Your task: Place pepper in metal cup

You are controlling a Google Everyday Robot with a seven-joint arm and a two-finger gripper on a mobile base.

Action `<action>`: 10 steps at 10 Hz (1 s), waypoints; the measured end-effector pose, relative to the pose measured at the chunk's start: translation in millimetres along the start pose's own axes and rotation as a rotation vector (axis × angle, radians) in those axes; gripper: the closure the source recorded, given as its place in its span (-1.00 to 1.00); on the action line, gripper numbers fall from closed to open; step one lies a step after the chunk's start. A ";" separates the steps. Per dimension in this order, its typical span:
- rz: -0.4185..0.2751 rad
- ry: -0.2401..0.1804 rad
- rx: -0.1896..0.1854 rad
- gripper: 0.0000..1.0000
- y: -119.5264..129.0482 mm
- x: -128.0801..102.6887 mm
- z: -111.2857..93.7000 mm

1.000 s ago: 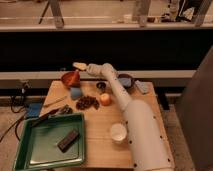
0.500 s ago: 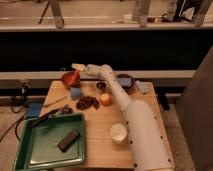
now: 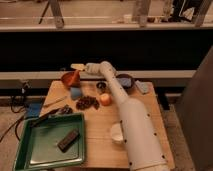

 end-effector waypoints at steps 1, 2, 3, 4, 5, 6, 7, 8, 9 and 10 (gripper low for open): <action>-0.009 -0.009 -0.002 -0.60 -1.7 -2.0 1.9; -0.018 -0.017 -0.004 -0.60 -3.3 -4.3 3.7; -0.023 -0.020 -0.007 -0.60 -4.4 -6.0 4.9; -0.034 -0.026 -0.012 -0.60 -6.0 -9.1 7.1; -0.042 -0.028 -0.016 -0.60 -6.8 -10.4 8.3; -0.051 -0.031 -0.022 -0.60 -7.3 -12.1 9.8; -0.057 -0.033 -0.026 -0.60 -7.1 -13.2 10.7; -0.062 -0.036 -0.031 -0.57 -6.1 -14.5 11.4; -0.066 -0.037 -0.036 -0.42 -4.7 -14.9 11.4; -0.071 -0.039 -0.041 -0.21 -3.3 -15.4 11.7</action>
